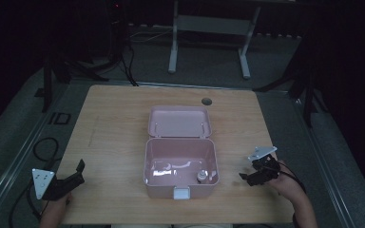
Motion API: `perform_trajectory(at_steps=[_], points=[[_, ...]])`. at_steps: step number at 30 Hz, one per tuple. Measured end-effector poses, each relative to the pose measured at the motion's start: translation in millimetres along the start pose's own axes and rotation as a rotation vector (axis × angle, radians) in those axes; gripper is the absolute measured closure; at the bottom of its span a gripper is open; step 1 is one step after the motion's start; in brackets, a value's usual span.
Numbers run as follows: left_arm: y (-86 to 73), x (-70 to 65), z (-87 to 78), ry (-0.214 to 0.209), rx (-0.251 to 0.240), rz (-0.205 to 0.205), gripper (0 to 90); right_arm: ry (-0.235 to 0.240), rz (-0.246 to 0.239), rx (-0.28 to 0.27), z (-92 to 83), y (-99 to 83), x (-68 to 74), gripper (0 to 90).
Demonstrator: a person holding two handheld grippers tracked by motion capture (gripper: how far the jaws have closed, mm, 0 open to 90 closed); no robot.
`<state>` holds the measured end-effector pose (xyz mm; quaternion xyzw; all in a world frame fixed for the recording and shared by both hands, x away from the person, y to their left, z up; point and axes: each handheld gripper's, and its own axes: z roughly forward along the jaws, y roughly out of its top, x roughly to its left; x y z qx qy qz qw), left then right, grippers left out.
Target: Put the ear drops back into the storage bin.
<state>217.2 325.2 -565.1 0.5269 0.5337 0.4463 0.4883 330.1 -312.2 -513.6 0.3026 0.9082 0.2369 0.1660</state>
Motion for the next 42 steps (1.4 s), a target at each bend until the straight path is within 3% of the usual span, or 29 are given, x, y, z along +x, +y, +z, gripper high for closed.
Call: perform_trajectory(at_steps=[7,12,14,25,29,34,42], points=[[0.0,0.2,0.1,0.0,0.001,-0.002,0.4,-0.133,0.122,-0.077,4.7,-8.1,-3.5,13.3],[0.0,0.3,0.0,0.001,0.001,-0.002,0.4,-0.168,0.162,-0.125,7.3,-16.4,-2.0,13.3],[0.0,0.2,0.0,0.001,0.001,-0.002,0.4,-0.189,0.203,-0.163,6.8,-19.9,-2.0,13.3],[0.0,0.0,0.1,0.001,0.0,0.0,0.4,-0.398,0.403,-0.284,10.1,-34.5,-1.5,13.2],[0.1,0.1,0.2,0.0,0.001,-0.001,0.4,-0.438,0.453,-0.305,13.6,-37.9,0.8,13.2],[0.0,0.1,0.1,-0.001,0.001,0.001,0.4,-0.484,0.463,-0.325,14.6,-36.7,3.7,13.2],[0.1,0.6,0.0,-0.004,0.001,-0.002,0.4,-0.526,0.625,-0.453,9.4,-44.5,0.5,13.3]])
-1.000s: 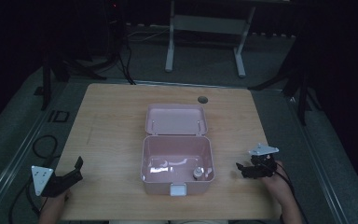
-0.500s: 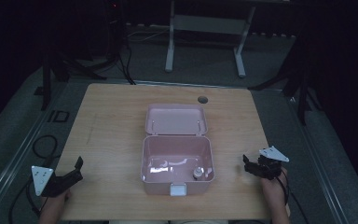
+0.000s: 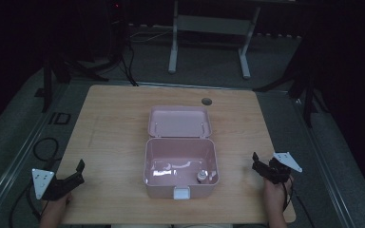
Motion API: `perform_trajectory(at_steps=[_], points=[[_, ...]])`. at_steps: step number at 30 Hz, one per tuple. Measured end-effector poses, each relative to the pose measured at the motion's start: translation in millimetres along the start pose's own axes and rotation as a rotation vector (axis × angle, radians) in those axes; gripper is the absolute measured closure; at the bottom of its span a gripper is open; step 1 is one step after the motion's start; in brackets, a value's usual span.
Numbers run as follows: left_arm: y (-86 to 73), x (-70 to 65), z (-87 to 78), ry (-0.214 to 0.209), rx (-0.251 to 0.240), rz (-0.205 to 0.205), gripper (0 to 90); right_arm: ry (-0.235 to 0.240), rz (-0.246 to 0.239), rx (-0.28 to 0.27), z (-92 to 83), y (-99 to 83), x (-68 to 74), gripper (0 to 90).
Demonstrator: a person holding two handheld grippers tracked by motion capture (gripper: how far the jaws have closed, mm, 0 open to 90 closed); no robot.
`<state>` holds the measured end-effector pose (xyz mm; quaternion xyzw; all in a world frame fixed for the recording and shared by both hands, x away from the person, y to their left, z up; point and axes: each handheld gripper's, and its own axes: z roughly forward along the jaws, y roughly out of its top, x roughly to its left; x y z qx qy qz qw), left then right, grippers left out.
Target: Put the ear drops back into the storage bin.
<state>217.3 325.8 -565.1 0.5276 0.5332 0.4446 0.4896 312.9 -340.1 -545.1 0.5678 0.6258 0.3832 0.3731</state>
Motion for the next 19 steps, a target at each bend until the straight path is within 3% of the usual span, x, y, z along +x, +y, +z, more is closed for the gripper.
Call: perform_trajectory(at_steps=[6,12,19], points=[[-0.1,-0.1,-0.1,0.0,-0.001,0.0,0.4,-0.026,-0.006,-0.012,-0.6,-2.7,-1.4,13.2],[-0.1,-0.3,-0.1,-0.001,-0.001,0.001,0.4,-0.044,-0.061,0.008,2.1,-3.6,5.0,13.2],[-0.1,-0.1,0.0,-0.002,-0.001,0.0,0.4,-0.042,-0.059,0.015,2.8,-4.0,4.8,13.2]])
